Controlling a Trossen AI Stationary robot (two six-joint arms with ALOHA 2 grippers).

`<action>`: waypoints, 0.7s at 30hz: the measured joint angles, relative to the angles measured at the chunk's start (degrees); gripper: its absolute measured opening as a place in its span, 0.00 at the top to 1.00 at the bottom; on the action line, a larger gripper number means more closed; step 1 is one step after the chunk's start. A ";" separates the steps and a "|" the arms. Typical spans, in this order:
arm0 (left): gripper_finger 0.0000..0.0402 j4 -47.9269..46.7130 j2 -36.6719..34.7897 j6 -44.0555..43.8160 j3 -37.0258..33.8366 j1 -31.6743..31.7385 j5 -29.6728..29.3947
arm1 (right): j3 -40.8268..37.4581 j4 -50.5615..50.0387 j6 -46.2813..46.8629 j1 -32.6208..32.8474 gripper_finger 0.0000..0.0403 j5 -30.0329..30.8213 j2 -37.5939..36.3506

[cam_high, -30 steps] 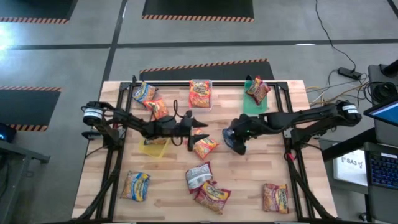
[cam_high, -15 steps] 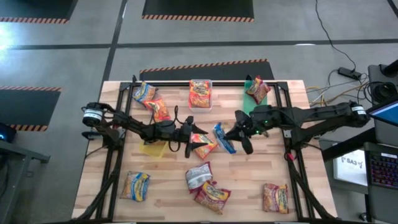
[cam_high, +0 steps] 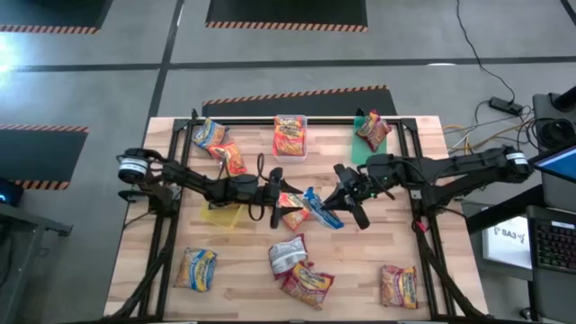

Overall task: Sort Maruchan noodles
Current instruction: Put the blue noodle pack into the yellow bin

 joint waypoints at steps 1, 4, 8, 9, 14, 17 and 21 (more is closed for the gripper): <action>0.45 -1.67 -0.48 -0.86 0.00 0.00 -0.47 | 0.00 0.16 -0.40 0.00 0.97 0.01 0.59; 0.45 -2.33 -0.94 -3.62 0.00 -0.04 -0.32 | 0.00 1.27 -2.01 0.00 0.97 -0.01 2.05; 0.45 -0.51 -0.99 -4.61 0.00 -0.76 6.58 | 0.00 1.43 -3.17 -0.02 0.97 -0.01 2.40; 0.45 -0.39 -0.98 -4.99 0.00 -0.96 7.33 | 0.00 1.57 -3.18 -0.02 0.97 -0.01 2.11; 0.45 -1.61 -0.94 -8.58 -0.02 -1.08 9.00 | 0.00 1.13 -3.15 -0.02 0.97 -0.02 -1.58; 0.45 -1.48 -0.94 -12.12 -0.02 -1.53 10.95 | 0.00 0.72 -3.13 0.10 0.97 -0.21 -3.18; 0.45 -1.55 -0.73 -13.57 -0.02 -3.71 11.04 | 0.00 -0.11 -3.14 0.11 0.97 -0.47 -4.66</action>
